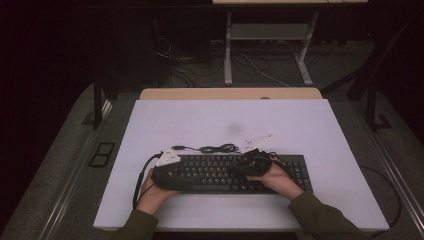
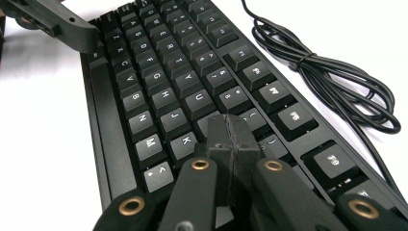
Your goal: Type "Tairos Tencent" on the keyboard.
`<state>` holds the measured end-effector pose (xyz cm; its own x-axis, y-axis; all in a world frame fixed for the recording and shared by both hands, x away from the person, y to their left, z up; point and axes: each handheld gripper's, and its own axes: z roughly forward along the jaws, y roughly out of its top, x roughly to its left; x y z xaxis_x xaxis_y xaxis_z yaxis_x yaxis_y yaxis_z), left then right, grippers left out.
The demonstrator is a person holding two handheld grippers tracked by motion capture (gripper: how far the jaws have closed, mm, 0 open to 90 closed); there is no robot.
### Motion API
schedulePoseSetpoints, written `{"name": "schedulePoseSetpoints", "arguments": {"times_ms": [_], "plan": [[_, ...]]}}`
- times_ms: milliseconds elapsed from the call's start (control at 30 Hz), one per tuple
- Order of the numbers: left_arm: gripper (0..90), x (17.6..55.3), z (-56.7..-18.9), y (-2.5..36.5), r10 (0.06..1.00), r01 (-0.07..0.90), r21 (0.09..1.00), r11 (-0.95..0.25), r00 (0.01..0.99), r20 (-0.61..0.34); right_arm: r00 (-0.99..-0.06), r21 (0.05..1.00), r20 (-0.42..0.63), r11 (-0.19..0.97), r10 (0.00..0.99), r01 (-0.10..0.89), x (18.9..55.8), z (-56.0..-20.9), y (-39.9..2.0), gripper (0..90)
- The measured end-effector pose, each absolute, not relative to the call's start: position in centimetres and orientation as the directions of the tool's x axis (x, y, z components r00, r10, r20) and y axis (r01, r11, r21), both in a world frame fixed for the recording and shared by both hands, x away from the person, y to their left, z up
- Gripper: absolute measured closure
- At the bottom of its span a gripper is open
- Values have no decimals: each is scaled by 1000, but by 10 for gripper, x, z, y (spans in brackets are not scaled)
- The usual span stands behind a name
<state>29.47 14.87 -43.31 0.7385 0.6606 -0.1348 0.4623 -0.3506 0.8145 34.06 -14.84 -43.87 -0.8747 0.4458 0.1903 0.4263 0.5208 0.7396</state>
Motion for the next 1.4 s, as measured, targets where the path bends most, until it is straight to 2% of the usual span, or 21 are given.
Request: {"name": "schedulePoseSetpoints", "arguments": {"times_ms": [133, 333, 667, 733, 867, 1400], "plan": [[151, 295, -433, 149, 662, 461, 815, -351, 738, -133, -873, 745, 188, 514, 450, 425, 340, -437, -149, 890], [159, 294, -433, 151, 663, 461, 816, -349, 737, -133, -874, 756, 187, 501, 449, 420, 340, -435, -150, 818], [227, 291, -431, 156, 668, 467, 813, -349, 732, -134, -855, 788, 208, 437, 476, 434, 342, -431, -156, 501], [264, 290, -431, 157, 670, 471, 811, -348, 729, -136, -851, 794, 205, 427, 483, 433, 343, -431, -157, 436], [356, 289, -431, 161, 671, 474, 805, -357, 730, -133, -847, 800, 207, 413, 490, 435, 343, -430, -158, 370], [790, 292, -432, 169, 675, 496, 788, -365, 724, -143, -833, 807, 201, 395, 516, 439, 345, -432, -160, 316]]}}
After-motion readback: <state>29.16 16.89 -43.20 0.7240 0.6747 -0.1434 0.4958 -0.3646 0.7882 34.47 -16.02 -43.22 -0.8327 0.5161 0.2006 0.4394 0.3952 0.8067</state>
